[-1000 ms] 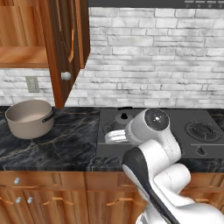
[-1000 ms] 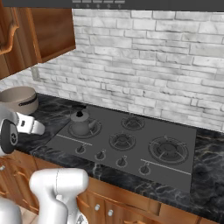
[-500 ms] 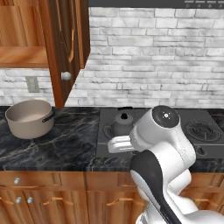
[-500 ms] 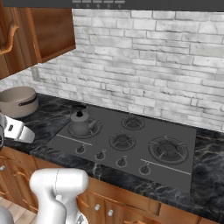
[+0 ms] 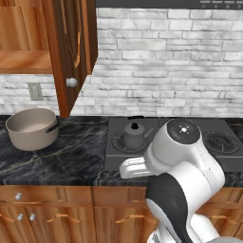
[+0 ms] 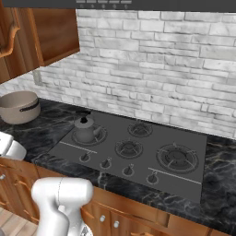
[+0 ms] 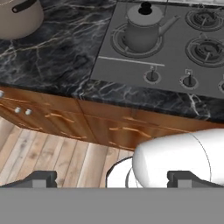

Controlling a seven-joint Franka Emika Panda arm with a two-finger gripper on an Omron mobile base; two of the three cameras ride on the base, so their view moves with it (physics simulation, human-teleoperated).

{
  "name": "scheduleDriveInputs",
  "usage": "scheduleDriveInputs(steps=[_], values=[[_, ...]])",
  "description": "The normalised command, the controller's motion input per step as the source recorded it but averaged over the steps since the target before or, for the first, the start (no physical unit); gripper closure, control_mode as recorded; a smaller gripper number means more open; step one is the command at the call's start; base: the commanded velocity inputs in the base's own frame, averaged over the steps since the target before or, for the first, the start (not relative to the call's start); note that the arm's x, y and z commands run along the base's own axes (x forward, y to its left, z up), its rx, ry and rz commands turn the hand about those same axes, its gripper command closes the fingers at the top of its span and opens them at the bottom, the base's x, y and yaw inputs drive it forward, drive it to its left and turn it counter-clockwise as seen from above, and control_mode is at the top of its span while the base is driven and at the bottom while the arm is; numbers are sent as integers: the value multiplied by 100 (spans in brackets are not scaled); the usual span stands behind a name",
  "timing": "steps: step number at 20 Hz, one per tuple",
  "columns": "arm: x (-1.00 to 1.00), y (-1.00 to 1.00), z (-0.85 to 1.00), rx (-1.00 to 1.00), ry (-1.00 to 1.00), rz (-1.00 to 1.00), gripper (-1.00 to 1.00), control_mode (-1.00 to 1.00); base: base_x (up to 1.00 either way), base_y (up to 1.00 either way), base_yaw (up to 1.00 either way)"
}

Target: Pick the kettle from the cabinet and place it on a stove burner. Then pick the pot from the counter and place it on another stove burner. Finally, turn both burners on.

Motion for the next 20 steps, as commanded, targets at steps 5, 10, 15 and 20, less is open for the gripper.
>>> scheduleDriveInputs(steps=[5, 10, 15, 20], values=[[0, 0, 0, 0, 0, 0, -100, -100, 0, 0, 0], [-10, 1, 0, 0, -1, 0, -100, 100, -28, 14, -4], [0, 0, 0, 0, 0, 0, -100, 100, -41, 31, -8], [0, 0, 0, 0, 0, 0, -100, 100, -34, 38, -10]])
